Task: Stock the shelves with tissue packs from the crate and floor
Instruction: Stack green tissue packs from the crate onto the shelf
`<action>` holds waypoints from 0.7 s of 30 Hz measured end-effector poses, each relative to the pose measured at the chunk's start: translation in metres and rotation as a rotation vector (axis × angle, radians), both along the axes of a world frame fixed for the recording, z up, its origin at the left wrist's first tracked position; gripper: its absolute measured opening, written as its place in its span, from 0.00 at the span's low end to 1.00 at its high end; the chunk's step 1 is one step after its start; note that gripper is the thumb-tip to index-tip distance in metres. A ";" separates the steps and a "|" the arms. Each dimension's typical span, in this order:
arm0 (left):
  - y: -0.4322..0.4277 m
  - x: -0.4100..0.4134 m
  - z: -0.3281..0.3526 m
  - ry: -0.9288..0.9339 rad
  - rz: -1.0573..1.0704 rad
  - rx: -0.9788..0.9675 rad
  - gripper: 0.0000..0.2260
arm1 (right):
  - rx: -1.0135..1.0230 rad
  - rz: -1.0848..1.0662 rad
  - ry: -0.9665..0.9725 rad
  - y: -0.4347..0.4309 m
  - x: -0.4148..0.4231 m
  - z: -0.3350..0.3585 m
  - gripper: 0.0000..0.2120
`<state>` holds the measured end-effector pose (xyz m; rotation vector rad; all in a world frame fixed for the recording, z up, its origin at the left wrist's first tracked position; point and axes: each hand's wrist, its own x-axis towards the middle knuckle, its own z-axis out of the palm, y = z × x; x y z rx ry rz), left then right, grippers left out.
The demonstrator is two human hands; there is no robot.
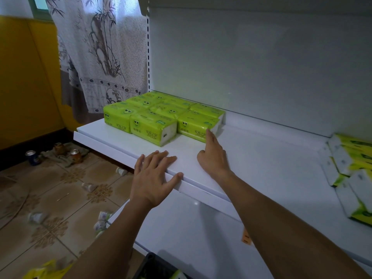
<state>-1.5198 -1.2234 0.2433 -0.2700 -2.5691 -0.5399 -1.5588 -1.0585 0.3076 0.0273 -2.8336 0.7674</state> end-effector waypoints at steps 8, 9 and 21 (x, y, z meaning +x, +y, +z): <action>-0.002 0.035 0.016 -0.179 -0.076 0.019 0.35 | 0.021 0.014 -0.030 -0.002 0.047 0.000 0.31; 0.000 0.047 0.009 -0.150 -0.078 0.039 0.33 | 0.065 0.030 -0.023 -0.002 0.059 0.000 0.31; -0.046 0.185 -0.138 -0.523 0.033 0.005 0.32 | 0.321 0.317 0.095 -0.010 0.207 -0.142 0.24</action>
